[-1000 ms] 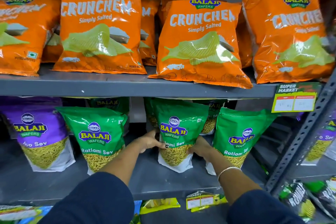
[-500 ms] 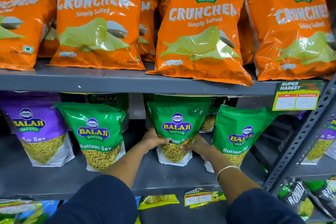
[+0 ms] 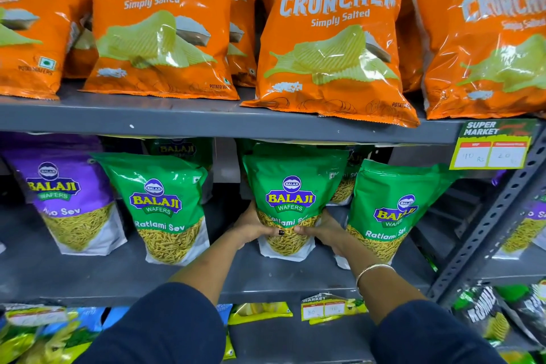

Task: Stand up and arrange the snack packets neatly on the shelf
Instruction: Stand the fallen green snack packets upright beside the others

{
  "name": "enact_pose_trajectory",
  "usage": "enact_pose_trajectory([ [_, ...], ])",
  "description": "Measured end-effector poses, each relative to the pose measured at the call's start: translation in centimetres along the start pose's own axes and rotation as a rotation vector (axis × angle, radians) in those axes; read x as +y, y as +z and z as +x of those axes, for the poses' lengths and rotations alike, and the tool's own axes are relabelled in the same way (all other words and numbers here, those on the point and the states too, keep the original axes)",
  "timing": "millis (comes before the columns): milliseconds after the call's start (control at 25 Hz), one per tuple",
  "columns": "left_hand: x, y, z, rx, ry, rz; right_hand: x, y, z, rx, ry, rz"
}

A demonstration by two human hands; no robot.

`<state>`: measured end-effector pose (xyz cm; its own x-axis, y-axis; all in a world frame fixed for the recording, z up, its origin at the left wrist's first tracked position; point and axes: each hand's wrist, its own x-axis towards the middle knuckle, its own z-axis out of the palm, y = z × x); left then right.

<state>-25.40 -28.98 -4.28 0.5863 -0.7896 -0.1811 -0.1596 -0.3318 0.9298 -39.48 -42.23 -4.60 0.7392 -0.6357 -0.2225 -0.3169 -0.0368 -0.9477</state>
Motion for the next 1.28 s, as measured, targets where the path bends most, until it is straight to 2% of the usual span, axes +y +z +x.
enact_pose_trajectory([
  [200, -1.0, -0.1, -2.2, 0.034, 0.002, 0.035, -0.3, 0.8, -3.4, -0.035, -0.021, 0.002],
  [280, -1.4, -0.1, -3.3, 0.064, 0.017, 0.061, -0.6, 1.3, -4.5, -0.101, -0.026, 0.01],
  [360, -1.6, -0.3, -4.0, 0.102, 0.031, 0.058, -2.5, 1.3, -5.1, -0.139, -0.044, 0.138],
  [480, -1.8, -0.4, -4.2, 0.116, 0.058, 0.049, -7.2, 0.3, -5.1, 0.031, -0.106, 0.433],
  [560, -1.8, -0.3, -4.2, 0.116, 0.061, 0.046, -8.7, -0.4, -4.6, 0.121, -0.15, 0.491],
  [640, -1.8, -0.3, -4.3, 0.114, 0.059, 0.059, -8.3, -0.4, -4.7, 0.119, -0.164, 0.53],
  [720, -1.9, -0.4, -4.1, 0.092, 0.045, 0.053, -6.1, -0.3, -5.1, 0.027, -0.105, 0.432],
  [800, -2.4, -0.3, -3.6, 0.047, 0.023, 0.015, -3.4, 0.3, -5.7, -0.113, -0.024, 0.101],
  [840, -2.8, -0.3, -3.4, 0.04, 0.019, 0.005, -1.7, 0.7, -5.4, -0.13, 0.001, -0.019],
  [880, -2.9, -0.3, -3.5, 0.047, 0.017, 0.0, -0.3, 1.1, -5.1, -0.106, -0.005, -0.066],
  [1000, -3.3, -1.0, -3.6, 0.085, 0.002, 0.017, 0.9, 2.8, -4.3, -0.057, -0.04, 0.027],
  [1160, -3.8, -1.9, -3.7, 0.075, -0.021, 0.033, 2.1, 3.5, -2.6, -0.103, -0.05, 0.023],
  [1280, -3.5, -1.5, -4.2, 0.077, -0.026, 0.037, 0.4, 3.0, -3.1, -0.123, 0.122, -0.275],
])
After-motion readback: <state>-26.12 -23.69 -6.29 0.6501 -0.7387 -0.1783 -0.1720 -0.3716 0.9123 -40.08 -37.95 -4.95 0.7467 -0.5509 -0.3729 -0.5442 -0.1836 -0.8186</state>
